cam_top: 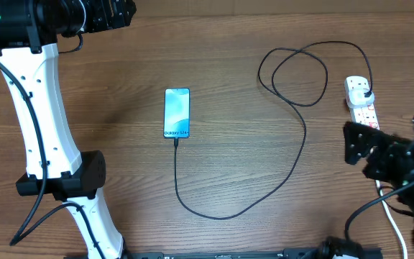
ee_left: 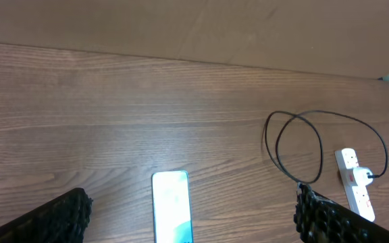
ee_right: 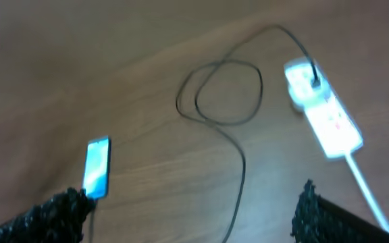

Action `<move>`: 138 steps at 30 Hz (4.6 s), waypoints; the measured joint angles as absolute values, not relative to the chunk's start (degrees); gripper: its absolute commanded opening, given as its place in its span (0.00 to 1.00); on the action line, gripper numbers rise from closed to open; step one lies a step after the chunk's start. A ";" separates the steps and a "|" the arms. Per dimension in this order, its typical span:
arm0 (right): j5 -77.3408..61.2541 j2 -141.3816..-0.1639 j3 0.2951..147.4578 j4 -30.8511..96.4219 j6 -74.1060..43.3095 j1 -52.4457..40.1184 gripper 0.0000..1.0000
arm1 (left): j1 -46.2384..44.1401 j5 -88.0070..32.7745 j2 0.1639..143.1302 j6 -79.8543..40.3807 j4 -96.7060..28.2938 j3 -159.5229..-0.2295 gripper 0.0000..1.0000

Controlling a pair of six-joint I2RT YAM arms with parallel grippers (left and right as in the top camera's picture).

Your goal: Plug charger to phone and switch on socket

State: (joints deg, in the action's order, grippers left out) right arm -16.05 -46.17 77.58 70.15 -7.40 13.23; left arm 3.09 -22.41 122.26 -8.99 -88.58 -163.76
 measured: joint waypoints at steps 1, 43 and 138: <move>-15.66 -45.36 76.27 68.55 -7.35 12.64 1.00 | 3.09 -22.41 122.26 -8.99 -88.58 -163.76 1.00; -11.14 -2.57 3.40 4.84 -4.47 2.22 1.00 | 3.09 -22.41 122.26 -8.99 -88.55 -163.76 0.99; -11.11 -0.84 1.06 4.05 -4.47 2.22 1.00 | 1.34 -1.41 57.78 -8.51 -52.64 -62.70 1.00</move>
State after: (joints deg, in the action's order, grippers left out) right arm -11.11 -0.84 1.06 4.05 -4.47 2.22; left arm 1.34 -1.41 57.78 -8.51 -52.64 -62.70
